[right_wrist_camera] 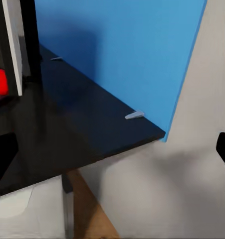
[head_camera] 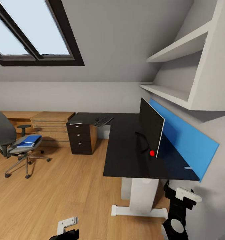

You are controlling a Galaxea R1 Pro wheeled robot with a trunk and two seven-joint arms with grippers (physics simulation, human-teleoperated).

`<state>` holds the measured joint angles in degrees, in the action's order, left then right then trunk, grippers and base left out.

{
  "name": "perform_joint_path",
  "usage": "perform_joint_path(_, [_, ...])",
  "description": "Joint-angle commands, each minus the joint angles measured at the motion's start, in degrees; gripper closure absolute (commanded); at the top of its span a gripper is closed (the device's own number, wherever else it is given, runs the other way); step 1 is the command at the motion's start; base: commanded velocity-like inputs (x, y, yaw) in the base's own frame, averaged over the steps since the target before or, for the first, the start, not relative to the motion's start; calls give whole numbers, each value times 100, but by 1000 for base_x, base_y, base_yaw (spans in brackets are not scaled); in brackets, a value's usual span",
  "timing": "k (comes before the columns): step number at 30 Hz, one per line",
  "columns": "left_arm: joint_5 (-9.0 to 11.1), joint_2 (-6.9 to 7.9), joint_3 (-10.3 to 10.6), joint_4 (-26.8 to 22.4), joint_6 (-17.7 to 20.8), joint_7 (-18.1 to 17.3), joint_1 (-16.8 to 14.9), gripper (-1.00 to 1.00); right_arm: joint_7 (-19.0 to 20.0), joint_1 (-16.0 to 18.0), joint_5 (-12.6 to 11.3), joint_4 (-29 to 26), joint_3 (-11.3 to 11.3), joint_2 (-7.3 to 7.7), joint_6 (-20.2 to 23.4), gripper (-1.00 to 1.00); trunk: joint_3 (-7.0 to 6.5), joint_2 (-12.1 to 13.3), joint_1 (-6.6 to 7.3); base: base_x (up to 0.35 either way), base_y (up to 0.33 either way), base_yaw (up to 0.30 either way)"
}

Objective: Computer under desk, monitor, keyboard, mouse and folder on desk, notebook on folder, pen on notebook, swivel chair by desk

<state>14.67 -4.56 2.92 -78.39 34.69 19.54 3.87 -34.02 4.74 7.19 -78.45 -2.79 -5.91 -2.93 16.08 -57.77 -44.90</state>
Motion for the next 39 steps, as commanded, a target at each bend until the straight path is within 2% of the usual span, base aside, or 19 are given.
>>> perform_joint_path(1, [61,12,7,135,10,48,-1,-100,-8,-117,21,4,4,-23,-44,-100,6,-4,1,-112,0,0])
perform_joint_path(2, [61,22,7,201,9,47,-1,-100,-8,-172,15,7,13,-38,-63,-100,6,-4,1,-90,0,0])
perform_joint_path(3, [62,61,7,483,-41,44,-1,-100,-8,-370,-36,132,91,-99,-134,-100,-12,36,23,-37,0,0])
perform_joint_path(5, [65,78,7,798,-233,43,-1,-100,-8,-451,-81,401,168,-123,-239,-100,-48,116,67,-21,0,0])
perform_joint_path(6, [57,82,34,1523,-1052,42,-1,-100,2,-513,-118,1223,288,-139,-767,-100,-66,156,89,-5,0,0])
perform_joint_path(7, [54,80,41,1617,-1203,42,-1,-100,3,-518,-120,1375,300,-139,-888,-100,-84,196,111,-4,0,0])
perform_joint_path(10, [54,76,74,2104,-1822,40,-1,-100,12,-532,-123,2340,387,-145,-1613,-100,-138,317,177,-1,0,0])
perform_joint_path(11, [44,83,78,2600,-1995,36,-1,-100,94,-535,-122,3002,502,-140,-2014,-100,-156,357,199,0,0,0])
perform_joint_path(15, [50,92,78,2931,-2195,34,-1,-100,457,-535,-122,3642,533,-127,-2569,-100,-192,437,243,0,0,0])
perform_joint_path(16, [41,94,79,3127,-2399,30,-1,-100,757,-535,-122,4103,539,-124,-2943,-100,-192,437,243,0,0,5])
perform_joint_path(17, [26,101,84,3450,-2910,21,-1,-100,1037,-514,-128,4755,534,-124,-3232,-100,-190,437,243,0,0,173])
perform_joint_path(18, [23,102,85,3532,-3073,14,-1,-100,1078,-499,-131,4923,531,-126,-3267,-100,-188,437,243,0,0,209])
perform_joint_path(24, [16,105,86,3666,-3372,-1,-1,-100,1144,-407,-193,5412,526,-138,-3322,-100,-176,437,243,23,90,249])
perform_joint_path(28, [-16,101,91,3736,-3398,-2,-1,-100,1155,-373,-205,5474,526,-134,-3328,-100,-162,437,243,120,257,260])
perform_joint_path(31, [-255,92,94,3811,-3405,-2,-1,-100,1227,-364,-207,5502,525,-136,-3334,-100,-153,437,243,170,281,139])
perform_joint_path(33, [-487,88,94,3839,-3412,-2,-1,-100,1386,-361,-209,5510,525,-138,-3336,-100,-151,437,243,200,286,48])
perform_joint_path(34, [-525,86,93,3844,-3413,-2,-1,-100,1431,-361,-207,5511,525,-138,-3336,-100,-150,437,243,208,286,30])
perform_joint_path(35, [-651,80,94,3926,-3419,-2,-1,-100,1615,-360,-203,5515,525,-140,-3337,-100,-150,437,243,220,280,6])
perform_joint_path(39, [-679,77,93,3970,-3430,-2,-1,-100,1666,-360,-201,5518,532,-147,-3344,-100,-150,437,243,223,278,2])
